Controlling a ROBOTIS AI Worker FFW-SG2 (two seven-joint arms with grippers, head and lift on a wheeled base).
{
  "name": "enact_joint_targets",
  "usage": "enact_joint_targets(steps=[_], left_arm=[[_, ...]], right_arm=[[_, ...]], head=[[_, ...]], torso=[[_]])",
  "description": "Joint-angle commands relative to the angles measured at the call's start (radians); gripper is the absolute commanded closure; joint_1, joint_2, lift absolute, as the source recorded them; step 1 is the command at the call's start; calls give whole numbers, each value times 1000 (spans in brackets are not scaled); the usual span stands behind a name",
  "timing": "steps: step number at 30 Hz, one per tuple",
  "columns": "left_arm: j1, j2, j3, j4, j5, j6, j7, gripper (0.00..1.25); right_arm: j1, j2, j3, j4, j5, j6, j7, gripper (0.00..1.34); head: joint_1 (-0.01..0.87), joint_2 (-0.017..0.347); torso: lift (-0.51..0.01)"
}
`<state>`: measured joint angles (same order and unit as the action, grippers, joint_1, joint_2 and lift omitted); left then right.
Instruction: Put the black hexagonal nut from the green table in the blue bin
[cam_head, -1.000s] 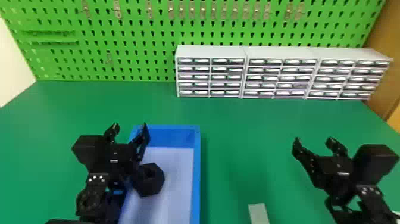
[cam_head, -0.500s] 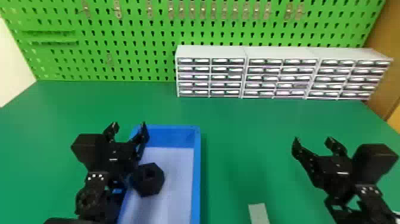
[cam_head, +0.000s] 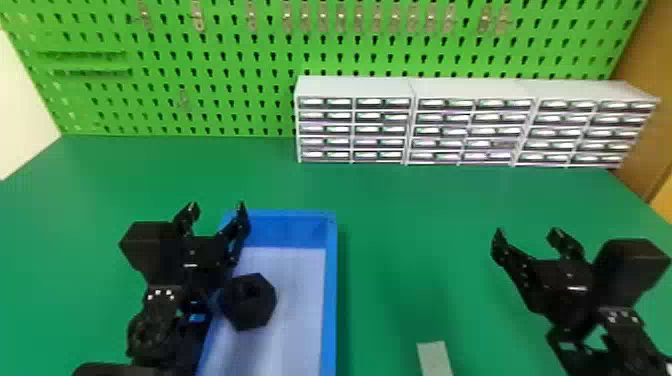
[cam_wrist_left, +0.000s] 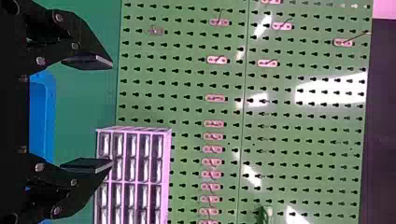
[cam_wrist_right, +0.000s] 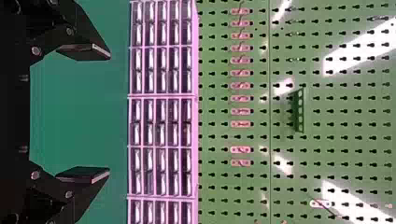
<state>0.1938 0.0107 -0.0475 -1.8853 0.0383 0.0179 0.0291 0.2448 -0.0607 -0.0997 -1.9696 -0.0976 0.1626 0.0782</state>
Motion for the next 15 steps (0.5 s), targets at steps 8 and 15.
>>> enact_joint_targets(steps=[8, 15], left_arm=[[-8, 0, 0, 2, -1, -1, 0, 501], [-10, 0, 0, 3, -1, -1, 0, 501]], right_arm=[[-9, -1, -2, 0, -2, 0, 0, 394], [-9, -1, -2, 0, -2, 0, 0, 394]], head=[[657, 57], [657, 57]], torso=[[-95], [-95]])
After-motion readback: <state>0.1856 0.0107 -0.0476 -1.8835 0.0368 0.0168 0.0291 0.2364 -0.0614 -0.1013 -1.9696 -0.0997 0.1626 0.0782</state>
